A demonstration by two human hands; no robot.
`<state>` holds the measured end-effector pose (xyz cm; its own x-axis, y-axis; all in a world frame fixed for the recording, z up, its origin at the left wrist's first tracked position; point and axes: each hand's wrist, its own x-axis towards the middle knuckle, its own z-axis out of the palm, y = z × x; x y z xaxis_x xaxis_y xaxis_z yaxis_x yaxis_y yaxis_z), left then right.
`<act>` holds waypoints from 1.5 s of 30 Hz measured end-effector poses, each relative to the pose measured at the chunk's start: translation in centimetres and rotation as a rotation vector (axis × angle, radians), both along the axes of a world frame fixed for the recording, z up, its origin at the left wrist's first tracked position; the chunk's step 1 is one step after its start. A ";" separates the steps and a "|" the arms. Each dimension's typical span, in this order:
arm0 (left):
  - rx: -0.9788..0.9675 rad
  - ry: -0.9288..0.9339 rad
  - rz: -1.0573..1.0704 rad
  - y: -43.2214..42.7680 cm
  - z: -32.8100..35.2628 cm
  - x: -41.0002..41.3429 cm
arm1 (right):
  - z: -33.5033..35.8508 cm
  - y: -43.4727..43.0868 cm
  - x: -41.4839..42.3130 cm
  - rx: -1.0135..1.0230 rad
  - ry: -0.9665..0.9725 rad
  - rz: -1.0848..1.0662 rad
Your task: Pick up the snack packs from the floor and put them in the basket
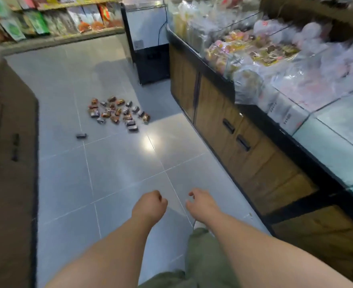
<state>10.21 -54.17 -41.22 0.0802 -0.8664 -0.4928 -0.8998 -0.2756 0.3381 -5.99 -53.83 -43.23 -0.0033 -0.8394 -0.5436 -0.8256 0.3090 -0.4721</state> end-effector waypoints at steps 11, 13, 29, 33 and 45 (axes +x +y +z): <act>0.040 0.061 0.285 -14.4 -0.1 0.9 | 0.9 -19.1 1.8 -0.005 -0.033 0.248; 0.045 0.083 0.313 -16.6 -0.2 0.7 | 1.0 -22.1 2.2 -0.013 -0.042 0.277; 0.065 0.120 0.570 -31.6 -3.8 18.0 | -1.9 -40.6 19.2 0.069 0.043 0.513; 0.036 0.093 0.605 -37.2 -2.9 26.6 | -0.8 -46.8 27.8 0.021 0.015 0.498; 0.098 0.104 0.700 -51.8 -5.1 40.5 | -2.6 -62.2 42.2 0.097 0.012 0.485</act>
